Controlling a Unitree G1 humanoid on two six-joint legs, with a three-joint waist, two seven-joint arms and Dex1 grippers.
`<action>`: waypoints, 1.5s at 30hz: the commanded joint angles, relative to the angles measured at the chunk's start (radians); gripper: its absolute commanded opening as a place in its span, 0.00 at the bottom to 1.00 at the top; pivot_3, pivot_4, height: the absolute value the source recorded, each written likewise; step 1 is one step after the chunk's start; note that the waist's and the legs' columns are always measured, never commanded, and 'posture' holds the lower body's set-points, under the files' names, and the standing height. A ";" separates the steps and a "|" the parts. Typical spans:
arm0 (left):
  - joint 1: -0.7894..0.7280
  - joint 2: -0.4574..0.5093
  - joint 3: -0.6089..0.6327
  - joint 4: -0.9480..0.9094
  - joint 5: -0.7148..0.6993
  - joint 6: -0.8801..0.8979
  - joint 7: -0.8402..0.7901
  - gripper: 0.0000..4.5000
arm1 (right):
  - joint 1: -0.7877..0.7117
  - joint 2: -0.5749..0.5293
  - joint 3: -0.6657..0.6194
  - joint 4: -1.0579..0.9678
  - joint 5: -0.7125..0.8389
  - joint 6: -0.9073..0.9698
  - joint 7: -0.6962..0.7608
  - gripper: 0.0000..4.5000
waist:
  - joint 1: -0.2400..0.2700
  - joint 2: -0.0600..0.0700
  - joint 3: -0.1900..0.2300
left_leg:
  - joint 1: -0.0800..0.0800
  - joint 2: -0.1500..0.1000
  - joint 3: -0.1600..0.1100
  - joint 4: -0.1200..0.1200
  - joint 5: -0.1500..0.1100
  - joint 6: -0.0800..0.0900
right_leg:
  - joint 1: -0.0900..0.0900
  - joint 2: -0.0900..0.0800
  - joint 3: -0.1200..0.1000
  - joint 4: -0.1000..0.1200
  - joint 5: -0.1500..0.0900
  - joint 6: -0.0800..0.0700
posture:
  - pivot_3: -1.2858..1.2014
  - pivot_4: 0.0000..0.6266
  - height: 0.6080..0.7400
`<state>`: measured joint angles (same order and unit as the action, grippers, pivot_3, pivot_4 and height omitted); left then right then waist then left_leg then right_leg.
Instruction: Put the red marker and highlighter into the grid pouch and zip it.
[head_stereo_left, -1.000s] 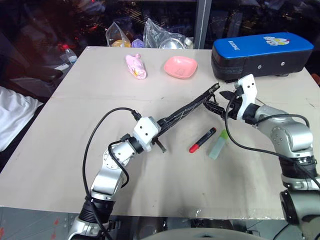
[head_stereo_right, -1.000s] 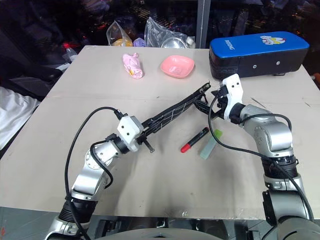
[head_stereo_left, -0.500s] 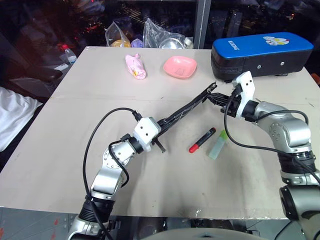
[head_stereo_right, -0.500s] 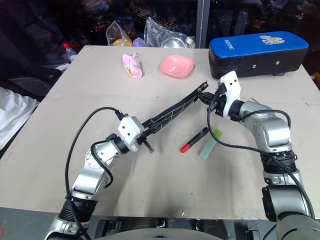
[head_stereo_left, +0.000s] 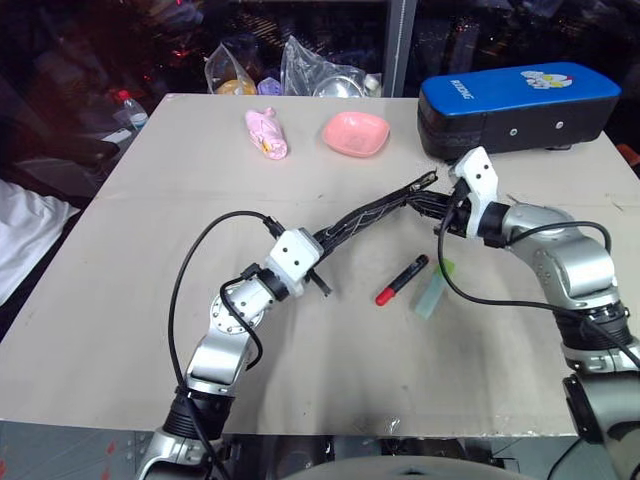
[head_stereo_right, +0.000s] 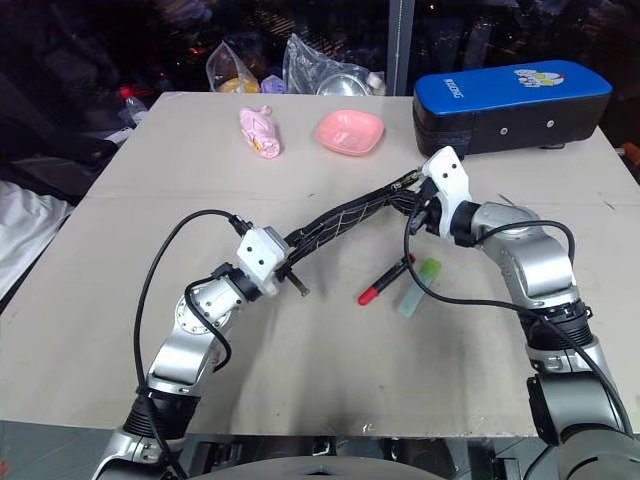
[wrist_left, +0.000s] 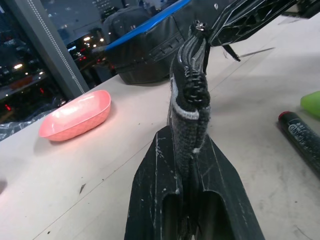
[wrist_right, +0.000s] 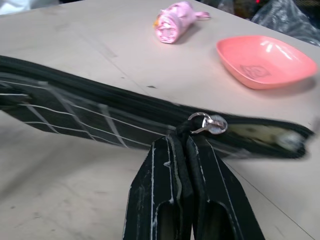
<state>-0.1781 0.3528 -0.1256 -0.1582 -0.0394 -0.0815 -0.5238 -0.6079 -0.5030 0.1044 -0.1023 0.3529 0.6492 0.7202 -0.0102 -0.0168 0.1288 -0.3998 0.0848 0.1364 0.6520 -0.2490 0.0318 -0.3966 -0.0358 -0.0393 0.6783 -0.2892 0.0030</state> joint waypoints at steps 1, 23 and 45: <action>-0.014 -0.008 0.004 -0.015 0.004 -0.034 0.011 0.00 | -0.034 0.011 0.010 -0.056 0.006 -0.019 0.022 0.01 | -0.001 0.000 0.000 | 0.000 0.000 0.000 0.000 0.000 0.000 | 0.000 0.000 0.000 0.000 0.000 0.000 | 0.52 0.24 1.00; 0.007 0.050 -0.015 0.036 0.068 -0.163 -0.035 0.00 | -0.078 -0.051 0.046 -0.020 -0.046 -0.057 0.121 0.01 | -0.001 0.001 0.006 | 0.000 0.000 0.001 0.000 0.000 0.001 | -0.001 -0.001 0.000 0.000 0.000 0.000 | 0.52 0.24 1.00; -0.002 0.058 -0.051 0.067 0.140 -0.219 -0.036 0.00 | -0.089 -0.032 0.147 -0.124 -0.059 -0.053 0.223 0.01 | -0.002 0.001 0.009 | 0.000 0.001 0.001 -0.001 -0.001 0.002 | -0.001 -0.001 -0.001 0.000 0.000 0.000 | 0.52 0.24 1.00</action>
<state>-0.1674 0.4083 -0.1676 -0.0868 0.0960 -0.2830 -0.5628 -0.6641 -0.5374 0.2410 -0.1751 0.2811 0.6101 0.9178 -0.0126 -0.0157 0.1378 -0.4002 0.0859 0.1375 0.6513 -0.2502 0.0337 -0.3976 -0.0365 -0.0398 0.6780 -0.2892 0.0029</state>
